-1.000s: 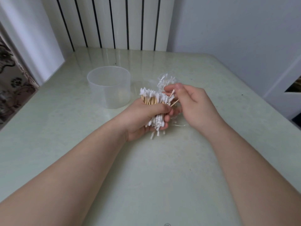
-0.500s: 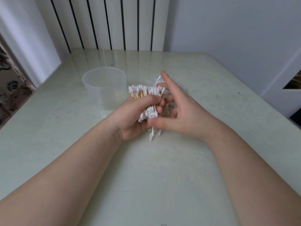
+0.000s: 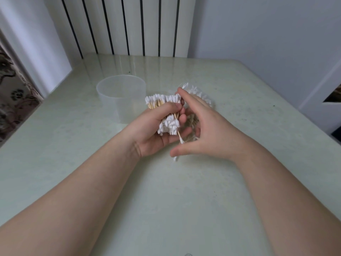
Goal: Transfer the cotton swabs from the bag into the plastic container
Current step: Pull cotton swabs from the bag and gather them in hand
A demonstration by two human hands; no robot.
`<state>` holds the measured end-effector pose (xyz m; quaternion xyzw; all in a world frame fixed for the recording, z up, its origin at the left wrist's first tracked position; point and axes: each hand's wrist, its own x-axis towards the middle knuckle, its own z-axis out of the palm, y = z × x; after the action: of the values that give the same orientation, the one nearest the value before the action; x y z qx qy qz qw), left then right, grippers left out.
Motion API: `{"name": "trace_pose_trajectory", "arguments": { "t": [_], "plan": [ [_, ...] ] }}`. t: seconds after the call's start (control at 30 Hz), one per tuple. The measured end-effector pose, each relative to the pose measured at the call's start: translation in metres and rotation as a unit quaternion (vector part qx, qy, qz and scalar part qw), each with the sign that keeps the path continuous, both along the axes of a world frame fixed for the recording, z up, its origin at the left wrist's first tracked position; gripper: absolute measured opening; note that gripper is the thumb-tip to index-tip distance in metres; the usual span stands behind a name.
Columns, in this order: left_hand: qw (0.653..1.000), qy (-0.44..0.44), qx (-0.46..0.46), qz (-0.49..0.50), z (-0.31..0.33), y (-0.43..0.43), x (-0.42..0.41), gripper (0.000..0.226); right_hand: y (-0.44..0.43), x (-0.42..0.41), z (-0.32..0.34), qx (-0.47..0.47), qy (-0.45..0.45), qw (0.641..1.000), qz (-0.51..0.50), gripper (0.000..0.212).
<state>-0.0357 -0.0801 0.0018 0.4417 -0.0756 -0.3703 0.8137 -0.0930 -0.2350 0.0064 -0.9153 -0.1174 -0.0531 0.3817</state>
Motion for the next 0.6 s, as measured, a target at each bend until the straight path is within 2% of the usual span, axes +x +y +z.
{"name": "trace_pose_trajectory", "arguments": {
  "t": [0.07,0.13,0.23,0.4,0.53,0.6],
  "plan": [
    [1.0,0.006,-0.003,0.002,-0.0013,0.0005,0.001,0.013,-0.0012,-0.0007,-0.0008,0.014,0.014,1.0,0.008,0.135],
    [1.0,0.01,-0.009,0.001,-0.0016,0.0004,0.0009,0.009,-0.0027,0.0006,-0.0014,-0.019,-0.009,1.0,-0.001,0.13],
    [1.0,0.016,-0.012,-0.02,-0.0016,-0.0002,-0.0003,0.008,-0.0014,0.002,0.0012,-0.074,-0.069,0.994,-0.041,0.115],
    [0.998,-0.013,0.033,-0.048,-0.0022,0.0004,0.0001,0.009,-0.0005,0.0026,0.0023,-0.06,-0.154,0.983,-0.08,0.089],
    [0.999,-0.033,0.009,-0.028,-0.0025,0.0006,-0.0006,0.005,0.0006,-0.0008,0.0049,-0.059,-0.093,0.993,-0.051,0.108],
    [0.998,-0.056,0.03,-0.019,-0.002,0.0015,-0.0017,0.008,0.0008,-0.0015,0.0045,-0.06,-0.096,0.992,-0.055,0.103]
  ]
}}
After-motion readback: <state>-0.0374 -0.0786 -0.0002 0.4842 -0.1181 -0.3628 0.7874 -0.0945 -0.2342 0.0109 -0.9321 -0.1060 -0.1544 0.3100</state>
